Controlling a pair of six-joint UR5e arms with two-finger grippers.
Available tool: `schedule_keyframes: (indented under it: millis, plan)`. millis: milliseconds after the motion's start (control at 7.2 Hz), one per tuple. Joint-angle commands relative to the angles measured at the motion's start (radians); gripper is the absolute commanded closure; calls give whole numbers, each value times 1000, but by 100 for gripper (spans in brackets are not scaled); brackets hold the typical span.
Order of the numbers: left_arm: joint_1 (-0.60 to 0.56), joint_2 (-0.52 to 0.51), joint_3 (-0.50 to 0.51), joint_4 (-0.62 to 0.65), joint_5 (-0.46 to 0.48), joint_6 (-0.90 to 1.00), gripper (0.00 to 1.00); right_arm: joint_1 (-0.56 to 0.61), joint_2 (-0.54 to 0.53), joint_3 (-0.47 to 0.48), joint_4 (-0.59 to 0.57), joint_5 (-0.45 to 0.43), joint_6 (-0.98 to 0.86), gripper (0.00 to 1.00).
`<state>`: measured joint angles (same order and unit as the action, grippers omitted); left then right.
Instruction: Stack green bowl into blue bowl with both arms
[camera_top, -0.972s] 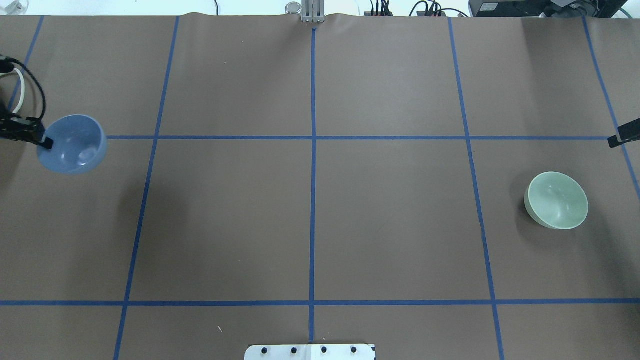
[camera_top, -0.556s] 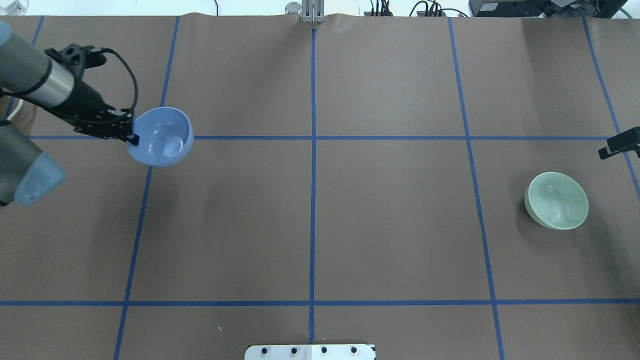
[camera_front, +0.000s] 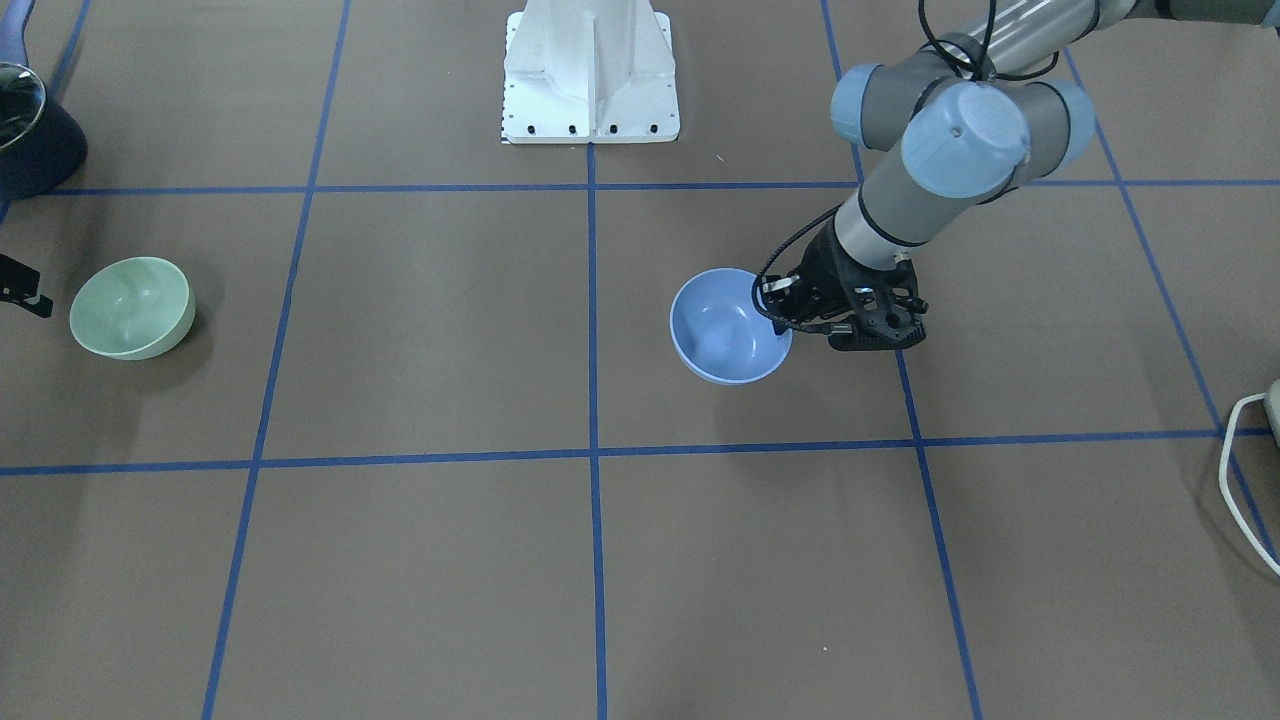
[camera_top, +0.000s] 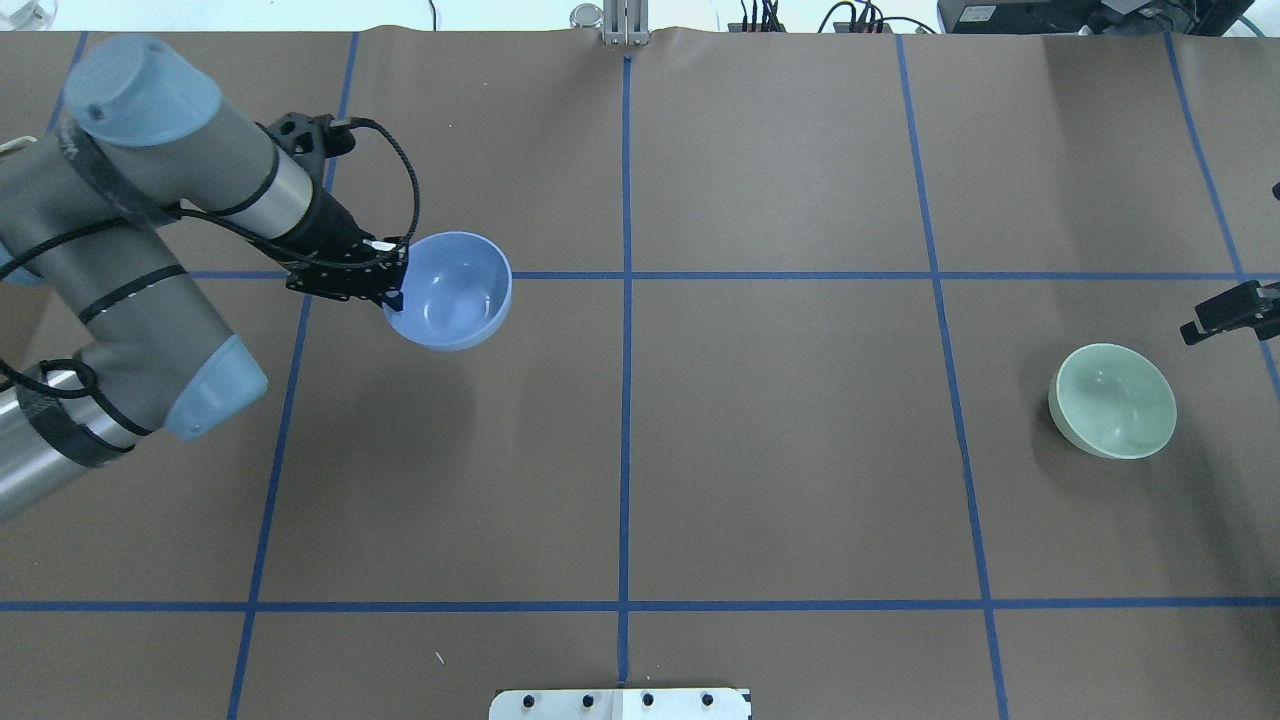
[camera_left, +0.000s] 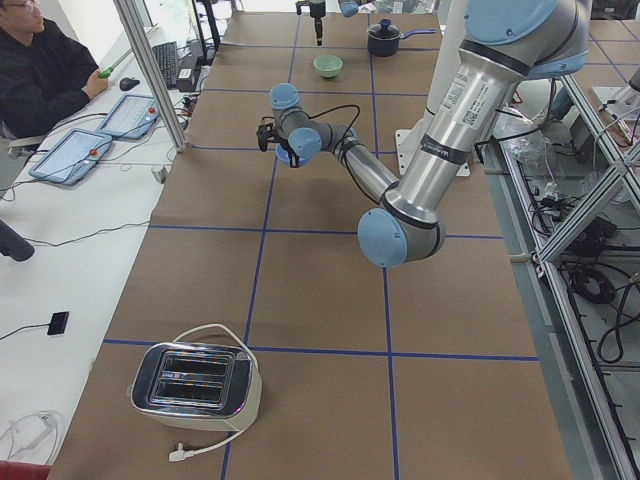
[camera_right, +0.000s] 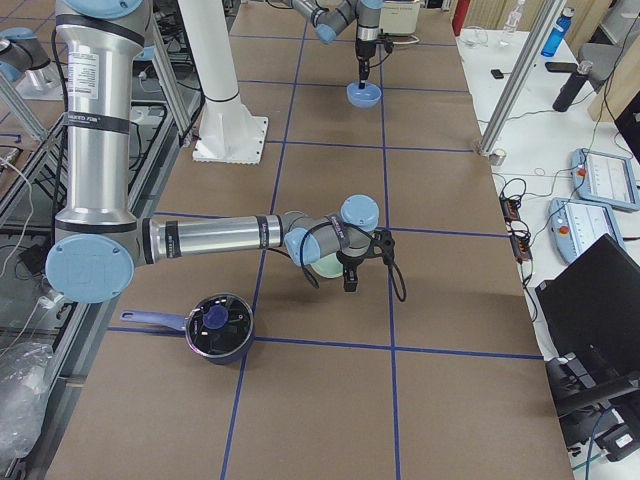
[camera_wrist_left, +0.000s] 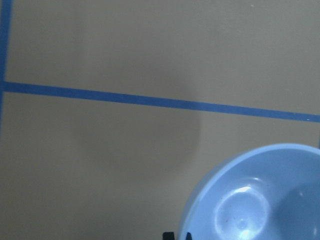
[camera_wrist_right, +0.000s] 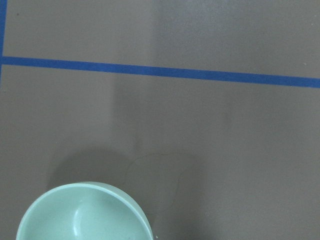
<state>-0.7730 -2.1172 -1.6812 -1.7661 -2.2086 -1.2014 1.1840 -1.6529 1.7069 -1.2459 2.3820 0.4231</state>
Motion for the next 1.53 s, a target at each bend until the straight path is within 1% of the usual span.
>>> schedule_keyframes:
  millis: [0,139,417,556,694,972,1250,1389]
  plan:
    - [52,-72,43,16,50,-50,100,-38,-14,-18,63,-12,2,0]
    - [64,-105,76,13,61,-67,100,-47,-18,-26,75,-13,0,0]
    - [109,-118,95,7,101,-83,100,-82,-18,-33,79,-62,-3,1]
    - [124,-127,100,7,108,-84,100,-92,-18,-35,80,-67,-4,1]
    - [141,-141,112,5,122,-101,100,-105,-18,-45,113,-67,0,1]
    - [207,-161,132,-6,206,-127,100,-115,-16,-55,122,-67,0,1]
    - [231,-162,141,-13,217,-127,100,-118,-15,-53,122,-66,2,1]
    - [250,-162,140,-13,237,-129,100,-121,-15,-53,122,-64,2,1]
